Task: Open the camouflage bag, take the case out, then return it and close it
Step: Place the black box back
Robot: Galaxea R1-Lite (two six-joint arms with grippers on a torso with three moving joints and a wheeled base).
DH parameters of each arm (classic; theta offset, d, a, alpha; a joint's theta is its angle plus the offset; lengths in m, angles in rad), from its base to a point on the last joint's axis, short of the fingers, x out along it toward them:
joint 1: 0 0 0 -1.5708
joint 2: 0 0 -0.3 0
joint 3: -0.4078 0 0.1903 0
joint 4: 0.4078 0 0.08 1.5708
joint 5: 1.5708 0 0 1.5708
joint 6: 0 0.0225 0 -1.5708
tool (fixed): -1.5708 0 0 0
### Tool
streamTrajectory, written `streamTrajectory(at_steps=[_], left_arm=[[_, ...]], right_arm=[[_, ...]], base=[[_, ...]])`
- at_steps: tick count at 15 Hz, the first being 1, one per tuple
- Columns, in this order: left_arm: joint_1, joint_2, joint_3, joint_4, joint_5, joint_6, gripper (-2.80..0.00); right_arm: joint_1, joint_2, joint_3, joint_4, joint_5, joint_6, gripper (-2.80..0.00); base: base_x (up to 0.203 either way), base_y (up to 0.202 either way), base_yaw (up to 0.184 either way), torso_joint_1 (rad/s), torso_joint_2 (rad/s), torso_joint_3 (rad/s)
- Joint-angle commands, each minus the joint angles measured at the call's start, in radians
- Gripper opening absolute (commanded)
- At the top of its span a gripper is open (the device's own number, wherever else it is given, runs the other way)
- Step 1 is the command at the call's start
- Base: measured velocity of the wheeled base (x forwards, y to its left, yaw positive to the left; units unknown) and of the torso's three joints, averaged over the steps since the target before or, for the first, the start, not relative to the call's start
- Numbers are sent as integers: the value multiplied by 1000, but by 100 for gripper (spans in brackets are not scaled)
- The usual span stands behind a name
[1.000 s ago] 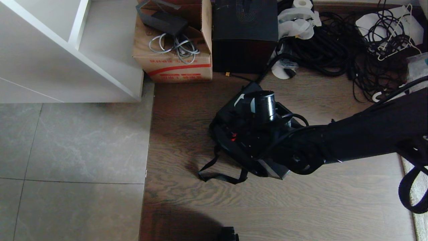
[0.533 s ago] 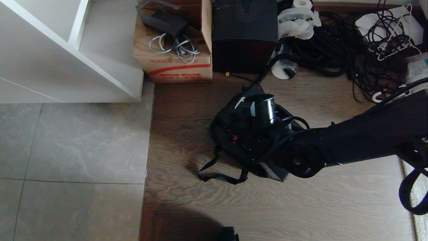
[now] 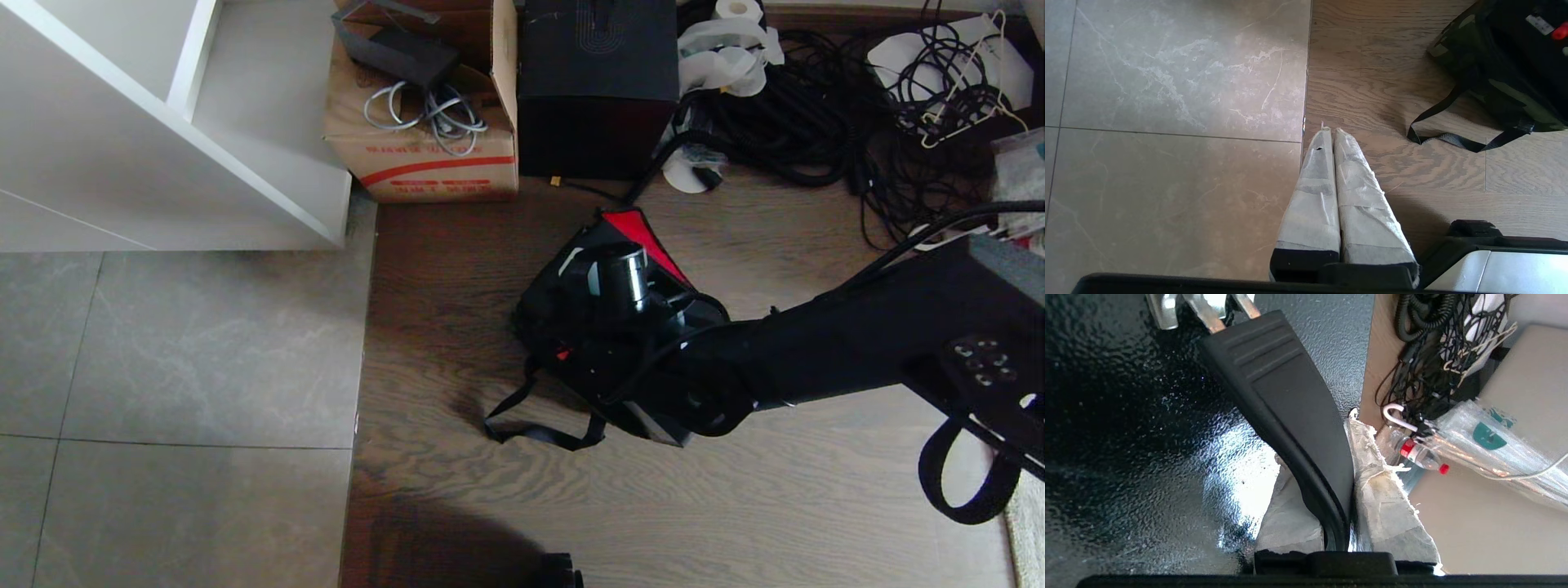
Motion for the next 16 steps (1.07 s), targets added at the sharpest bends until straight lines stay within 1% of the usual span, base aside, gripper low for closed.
streamTrajectory(at_steps=[1, 8, 10, 16], left_arm=[[0, 0, 0, 0, 0, 0, -280], [0, 0, 0, 0, 0, 0, -280], [0, 0, 0, 0, 0, 0, -280], [0, 0, 0, 0, 0, 0, -280]], right_arm=[[1, 29, -34, -4, -6, -4, -280], [0, 52, -92, -5, -6, -1, -280], [0, 75, -106, -4, -4, 24, -280], [-3, 135, -116, -6, -3, 54, -280]], base=[[0, 0, 0, 0, 0, 0], [0, 0, 0, 0, 0, 0], [0, 0, 0, 0, 0, 0], [0, 0, 0, 0, 0, 0]])
